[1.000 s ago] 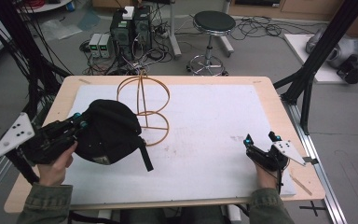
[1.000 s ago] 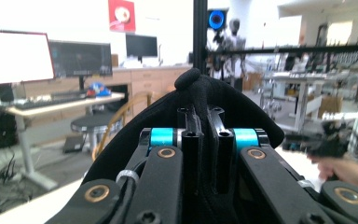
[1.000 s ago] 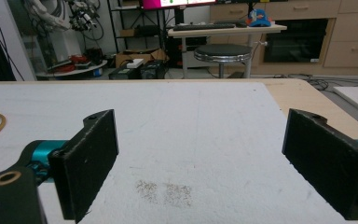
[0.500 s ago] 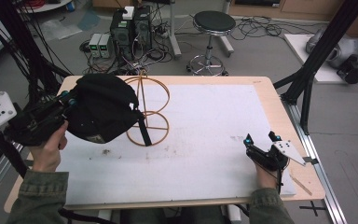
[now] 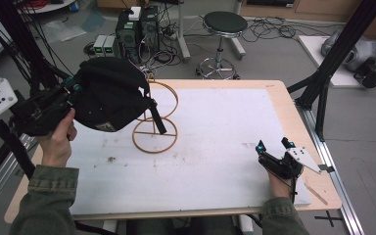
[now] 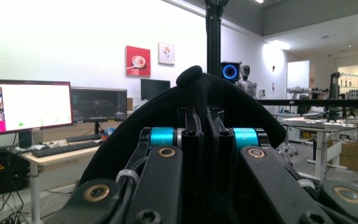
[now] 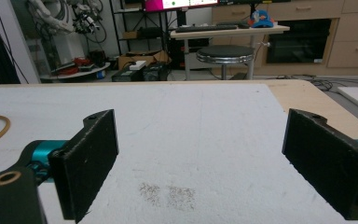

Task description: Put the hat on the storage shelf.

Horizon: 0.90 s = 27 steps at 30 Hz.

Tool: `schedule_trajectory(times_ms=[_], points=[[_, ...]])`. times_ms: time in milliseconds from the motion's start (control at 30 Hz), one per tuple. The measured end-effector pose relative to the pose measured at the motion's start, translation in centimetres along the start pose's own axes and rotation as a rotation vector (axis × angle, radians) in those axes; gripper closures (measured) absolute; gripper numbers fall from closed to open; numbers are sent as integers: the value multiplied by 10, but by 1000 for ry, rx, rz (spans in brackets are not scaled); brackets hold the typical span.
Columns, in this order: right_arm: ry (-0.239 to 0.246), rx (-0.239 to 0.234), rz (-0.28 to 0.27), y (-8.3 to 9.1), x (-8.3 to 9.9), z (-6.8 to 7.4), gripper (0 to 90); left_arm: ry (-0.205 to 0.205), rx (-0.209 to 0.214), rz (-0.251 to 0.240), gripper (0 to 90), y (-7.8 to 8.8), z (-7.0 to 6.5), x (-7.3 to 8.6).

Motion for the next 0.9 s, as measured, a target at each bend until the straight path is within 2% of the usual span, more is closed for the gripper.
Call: schedule_trajectory(times_ms=[133,267,367,467,667,900], points=[[2,-2,4,-1,1,1,97,-2,2,-30,860,-11,4,-11],[-9,5,2,0,0,-1,97,-21,2,-47,860,-23,6,-18],[-5,3,3,0,0,0,97,-12,10,-63,860,-30,8,-21],[-16,3,2,0,0,-1,97,-9,16,-60,860,-39,9,-20],[-31,9,-6,1,-1,-5,97,1,-5,-37,860,-58,15,-11],[-25,3,-18,2,-4,-4,97,2,-10,-14,860,-74,19,-4]])
Point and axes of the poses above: each handheld gripper's, and its own axes: y roughly backward along the jaws, x roughly out of its underside, z roughly to its left, the point moved 9 cm from there along -y, roughly forward along the jaws, and after that the axes turned 7 degrees about x, right-handed, at the moved point
